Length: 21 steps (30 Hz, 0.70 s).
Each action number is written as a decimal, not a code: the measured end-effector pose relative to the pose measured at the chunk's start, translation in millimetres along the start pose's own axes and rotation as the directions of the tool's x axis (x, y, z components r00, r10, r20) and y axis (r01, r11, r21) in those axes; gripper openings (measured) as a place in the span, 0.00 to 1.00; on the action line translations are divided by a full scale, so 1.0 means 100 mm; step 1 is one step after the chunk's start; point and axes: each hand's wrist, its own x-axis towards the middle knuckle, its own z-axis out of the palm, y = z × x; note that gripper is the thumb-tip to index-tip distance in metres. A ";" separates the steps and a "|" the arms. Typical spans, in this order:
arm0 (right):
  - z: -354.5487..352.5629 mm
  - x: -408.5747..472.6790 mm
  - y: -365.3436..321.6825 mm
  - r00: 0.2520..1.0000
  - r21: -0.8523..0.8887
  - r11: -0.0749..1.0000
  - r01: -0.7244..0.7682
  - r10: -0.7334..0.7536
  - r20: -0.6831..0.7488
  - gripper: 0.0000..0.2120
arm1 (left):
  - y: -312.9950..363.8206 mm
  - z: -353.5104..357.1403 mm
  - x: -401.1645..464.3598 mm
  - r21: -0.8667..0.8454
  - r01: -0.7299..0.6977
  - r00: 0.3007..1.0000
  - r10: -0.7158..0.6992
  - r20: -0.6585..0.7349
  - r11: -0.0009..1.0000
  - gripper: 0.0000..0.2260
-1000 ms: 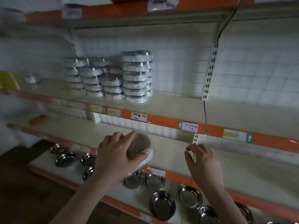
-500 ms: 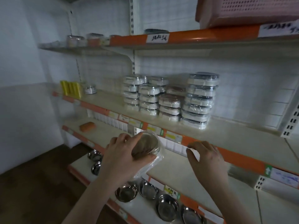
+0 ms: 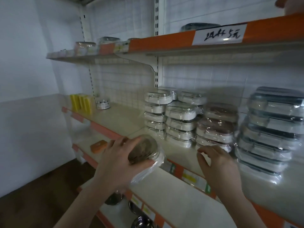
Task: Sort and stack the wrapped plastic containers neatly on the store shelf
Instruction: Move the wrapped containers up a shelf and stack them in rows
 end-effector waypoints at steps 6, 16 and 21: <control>0.30 0.28 0.09 0.998 -0.064 0.996 -0.060 0.060 0.006 0.08 | -0.24 0.20 0.72 -0.065 -0.083 0.996 0.086 0.037 0.994 0.38; 0.58 0.36 0.06 0.972 -0.280 0.930 -0.237 0.226 -0.070 0.10 | -0.30 0.44 1.95 -0.224 -0.435 0.874 0.468 0.128 0.872 0.43; 0.64 0.36 -0.06 0.952 -0.357 0.884 -0.303 0.268 -0.145 0.06 | -0.02 0.31 2.51 -0.260 -0.577 0.755 0.627 0.189 0.774 0.44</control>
